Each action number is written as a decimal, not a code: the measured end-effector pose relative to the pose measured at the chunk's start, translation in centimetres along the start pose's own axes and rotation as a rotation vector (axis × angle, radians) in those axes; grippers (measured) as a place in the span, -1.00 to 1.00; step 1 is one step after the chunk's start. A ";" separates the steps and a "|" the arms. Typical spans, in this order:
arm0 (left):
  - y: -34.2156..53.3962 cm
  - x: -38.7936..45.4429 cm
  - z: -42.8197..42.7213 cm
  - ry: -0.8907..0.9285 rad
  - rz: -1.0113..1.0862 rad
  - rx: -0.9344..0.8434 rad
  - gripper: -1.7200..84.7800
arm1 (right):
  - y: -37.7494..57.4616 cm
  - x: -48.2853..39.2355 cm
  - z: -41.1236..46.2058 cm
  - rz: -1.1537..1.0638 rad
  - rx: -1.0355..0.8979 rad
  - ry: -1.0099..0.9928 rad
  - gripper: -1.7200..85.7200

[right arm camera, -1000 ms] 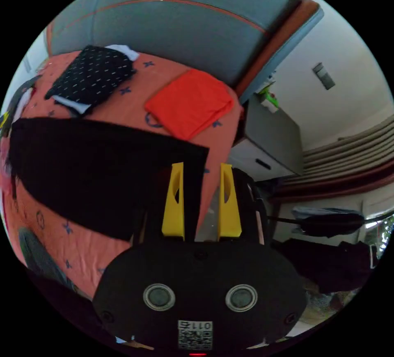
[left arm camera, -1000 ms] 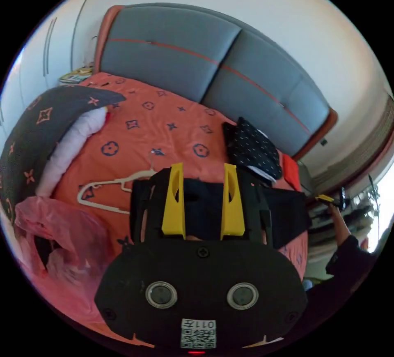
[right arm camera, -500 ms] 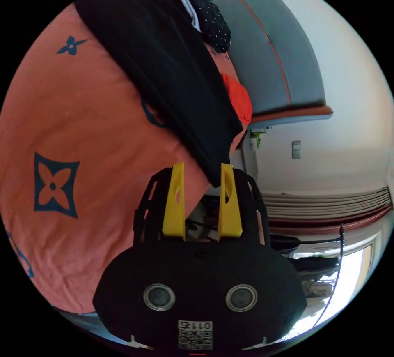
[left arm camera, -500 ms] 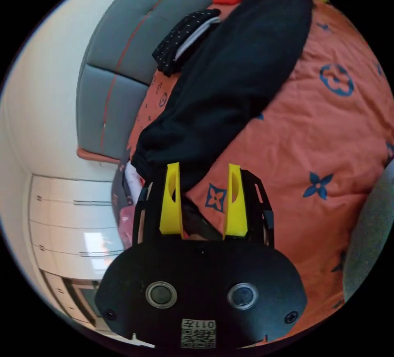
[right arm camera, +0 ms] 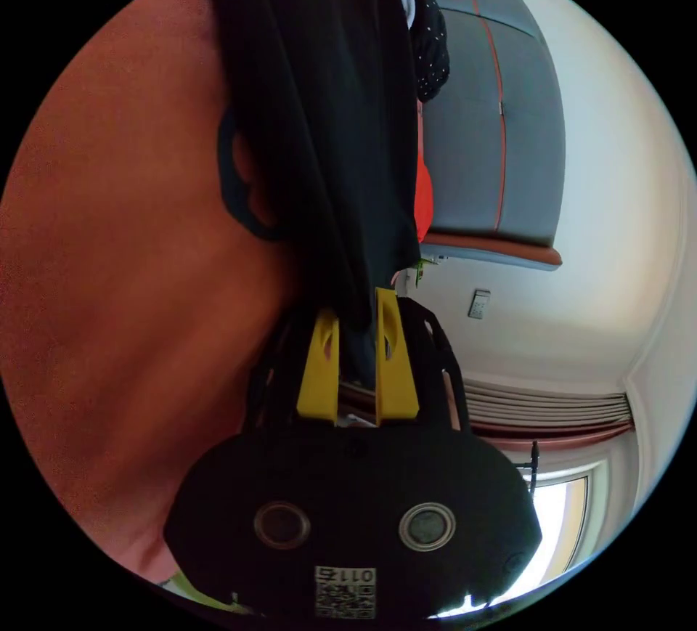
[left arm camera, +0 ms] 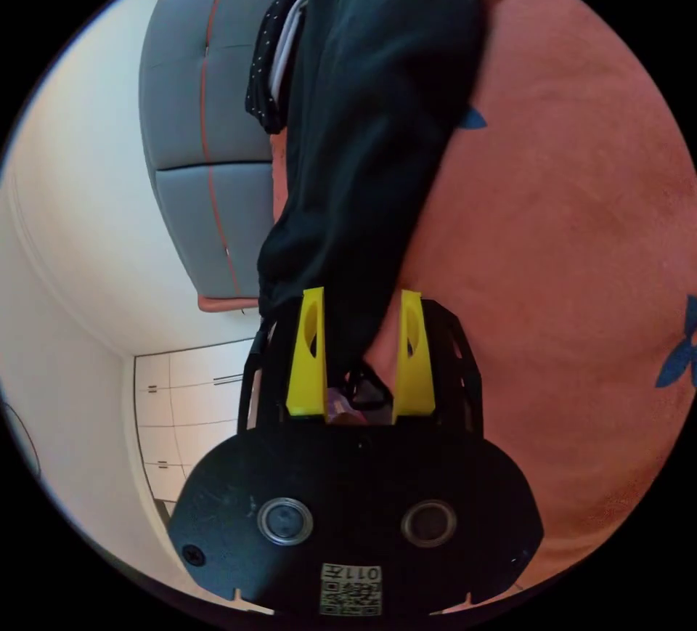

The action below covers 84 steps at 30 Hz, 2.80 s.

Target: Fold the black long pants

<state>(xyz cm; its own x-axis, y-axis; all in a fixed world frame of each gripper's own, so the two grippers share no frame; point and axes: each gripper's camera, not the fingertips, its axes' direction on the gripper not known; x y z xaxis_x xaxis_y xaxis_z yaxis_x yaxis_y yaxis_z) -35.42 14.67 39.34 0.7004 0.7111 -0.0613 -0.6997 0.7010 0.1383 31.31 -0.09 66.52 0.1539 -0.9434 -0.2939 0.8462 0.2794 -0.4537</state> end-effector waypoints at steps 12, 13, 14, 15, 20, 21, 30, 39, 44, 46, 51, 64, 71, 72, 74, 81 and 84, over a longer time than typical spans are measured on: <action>-1.7 -7.3 2.3 0.066 0.126 -0.023 -0.97 | 1.4 6.0 -0.4 -0.158 -0.025 -0.238 -0.84; -1.2 -9.6 1.6 0.070 0.148 0.002 -0.97 | 2.1 8.5 -1.2 -0.137 -0.011 -0.299 -0.84; -1.0 -10.9 1.3 0.080 0.157 0.008 -0.97 | 2.5 9.8 -1.6 -0.127 -0.012 -0.336 -0.84; -0.6 -13.8 0.5 0.123 0.154 0.025 -0.97 | 3.4 12.5 -2.4 -0.115 -0.024 -0.409 -0.84; 2.4 -24.8 -3.1 0.326 0.061 0.057 -0.97 | 9.4 21.3 -6.4 -0.077 -0.042 -0.562 -0.83; 3.1 -26.7 -4.0 0.389 0.056 0.072 -0.97 | 11.0 22.9 -7.4 -0.058 -0.037 -0.595 -0.83; 1.2 -29.4 -3.8 0.438 0.006 0.037 -0.97 | 17.4 22.3 -9.5 -0.032 -0.076 -0.706 -0.84; 2.8 -23.7 -4.9 0.167 0.145 0.216 -0.96 | 23.3 13.5 -10.7 0.068 0.028 -0.566 -0.83; 1.1 -13.5 -1.9 0.321 0.396 0.110 -0.94 | 23.7 1.2 -8.3 -0.002 -0.038 -0.669 -0.82; 0.3 -9.7 -0.4 0.458 0.456 0.004 -0.89 | 23.9 -3.4 -7.2 -0.016 -0.136 -0.773 -0.79; 0.8 -9.8 -1.2 0.513 0.535 -0.035 -0.79 | 27.9 -3.2 -7.4 0.028 -0.138 -0.768 -0.62; 9.4 -24.7 -7.5 1.091 -0.597 0.378 -0.82 | 46.6 1.7 -8.1 0.816 -0.124 -1.140 -0.64; 3.1 -16.4 -15.3 1.198 -0.719 0.583 -0.88 | 51.8 -1.7 -9.4 1.135 -0.076 -1.262 -0.68; 1.4 -14.2 -16.6 1.138 -0.674 0.529 -0.88 | 52.0 -2.2 -9.9 1.145 -0.064 -1.276 -0.68; -0.6 -11.1 -18.2 0.981 -0.642 0.420 -0.89 | 52.0 -2.8 -11.0 1.131 -0.068 -1.251 -0.67; -3.7 -2.6 -22.8 0.487 -0.516 0.278 -0.95 | 52.9 -5.2 -12.2 1.371 -0.103 -1.346 -0.60; -3.7 -1.6 -22.7 0.548 -0.496 0.284 -0.96 | 52.9 -4.6 -12.6 1.486 -0.080 -1.348 -0.55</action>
<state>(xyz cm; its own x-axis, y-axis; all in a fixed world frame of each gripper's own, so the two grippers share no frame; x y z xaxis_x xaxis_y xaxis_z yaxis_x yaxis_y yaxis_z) -37.16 12.20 16.53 0.6999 0.2958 -0.6501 -0.2091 0.9552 0.2095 68.90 21.30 33.26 0.8236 0.4939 0.2788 -0.2919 0.7906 -0.5382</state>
